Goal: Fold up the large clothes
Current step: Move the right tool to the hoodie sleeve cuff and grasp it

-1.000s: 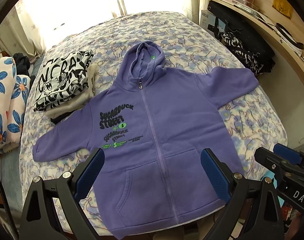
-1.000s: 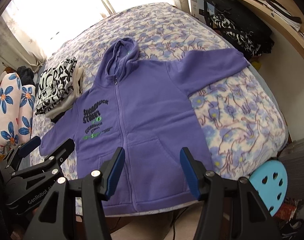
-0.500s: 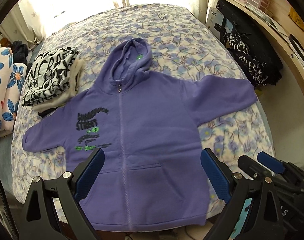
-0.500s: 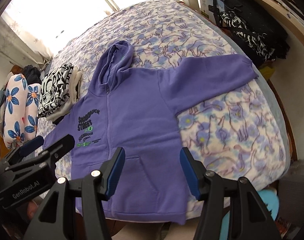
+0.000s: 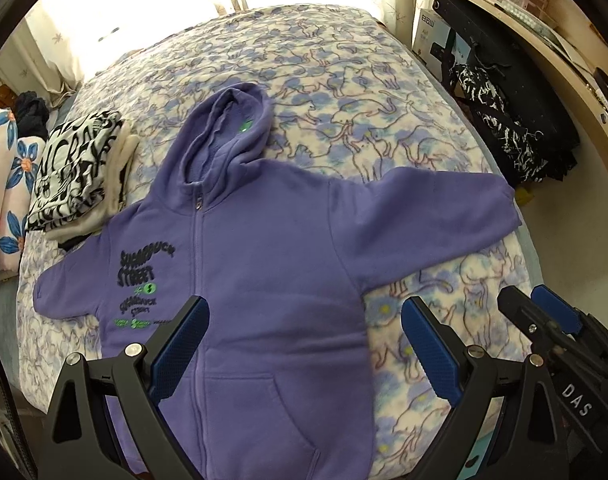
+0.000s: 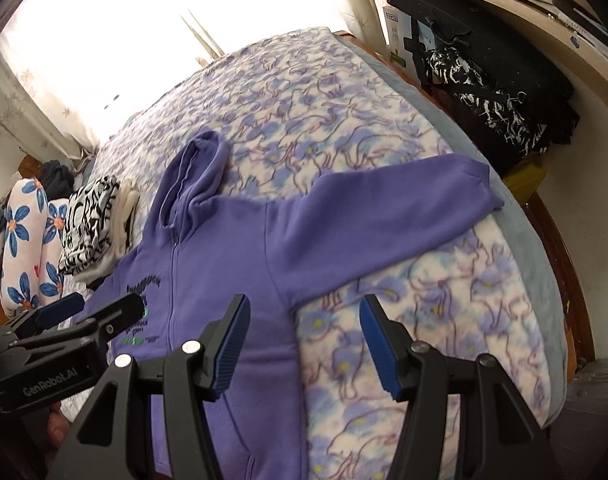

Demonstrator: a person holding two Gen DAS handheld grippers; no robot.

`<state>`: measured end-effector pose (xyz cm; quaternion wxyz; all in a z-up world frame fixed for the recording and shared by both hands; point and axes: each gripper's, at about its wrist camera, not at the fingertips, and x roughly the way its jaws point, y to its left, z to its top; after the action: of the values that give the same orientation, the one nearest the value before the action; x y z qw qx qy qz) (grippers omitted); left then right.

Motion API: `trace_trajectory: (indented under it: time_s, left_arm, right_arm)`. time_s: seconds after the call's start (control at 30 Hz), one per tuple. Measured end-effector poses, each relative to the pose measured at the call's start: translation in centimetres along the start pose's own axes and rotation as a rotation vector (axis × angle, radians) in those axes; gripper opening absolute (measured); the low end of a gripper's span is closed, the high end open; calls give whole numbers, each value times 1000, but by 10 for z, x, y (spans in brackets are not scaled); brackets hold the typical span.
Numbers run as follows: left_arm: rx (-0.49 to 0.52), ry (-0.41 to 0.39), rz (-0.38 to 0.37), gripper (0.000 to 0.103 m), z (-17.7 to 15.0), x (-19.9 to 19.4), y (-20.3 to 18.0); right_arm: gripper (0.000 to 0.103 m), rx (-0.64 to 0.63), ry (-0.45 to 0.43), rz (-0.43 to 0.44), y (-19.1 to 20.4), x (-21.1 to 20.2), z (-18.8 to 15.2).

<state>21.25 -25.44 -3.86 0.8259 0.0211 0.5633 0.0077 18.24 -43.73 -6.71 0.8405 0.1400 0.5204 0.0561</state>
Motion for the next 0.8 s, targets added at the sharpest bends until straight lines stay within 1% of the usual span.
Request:
trace_trajectory:
  time_s: [0.13,0.33,0.57,0.67,0.73,0.8]
  left_arm:
    - [-1,14,-3,96,9,15,-11]
    - [-8,27,-12,96,22,40,-25]
    - [-15,27,-15,96,35,70,-40]
    - [-18,24,-7,96,41,83,-46]
    - [-24,25,-5,96,45,92,-50]
    - [-27,24,-6,96,48,98,-53]
  right_arm:
    - [57,21,8,2,-22,13,12]
    - [57,110,69,14,-63,43,19]
    - [57,200,82,-29,-120,78,29]
    - [57,260,90,-32,-149,96,33]
    - [57,302,89,-14,-164,106,34]
    - [57,333,88,-25,-180,119,37]
